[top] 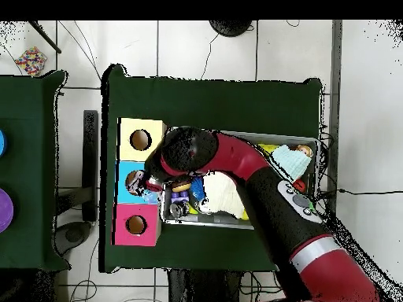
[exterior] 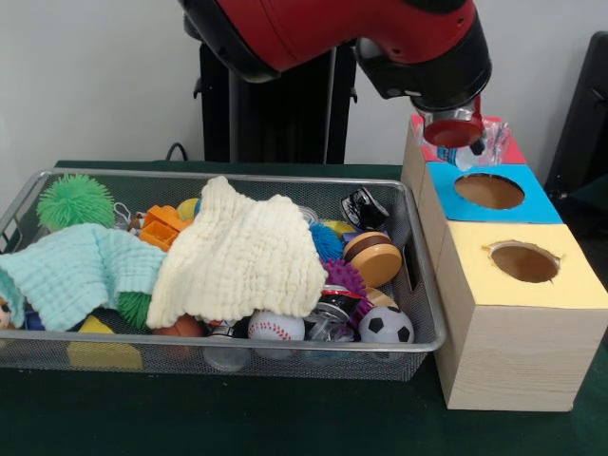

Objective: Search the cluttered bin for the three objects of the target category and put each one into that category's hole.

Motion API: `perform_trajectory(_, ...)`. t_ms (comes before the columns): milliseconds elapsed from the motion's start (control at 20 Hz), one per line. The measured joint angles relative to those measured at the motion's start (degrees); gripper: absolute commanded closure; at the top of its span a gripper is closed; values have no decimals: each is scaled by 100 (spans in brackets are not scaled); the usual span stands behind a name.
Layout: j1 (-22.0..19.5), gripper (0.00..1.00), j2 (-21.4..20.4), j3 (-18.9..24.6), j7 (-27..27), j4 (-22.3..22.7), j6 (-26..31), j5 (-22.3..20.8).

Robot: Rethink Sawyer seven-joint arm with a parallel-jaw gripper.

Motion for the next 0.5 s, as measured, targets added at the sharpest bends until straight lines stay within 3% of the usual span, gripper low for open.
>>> perform_trajectory(500, -2, 100, 18, 10, 0, 484, -965, 394)
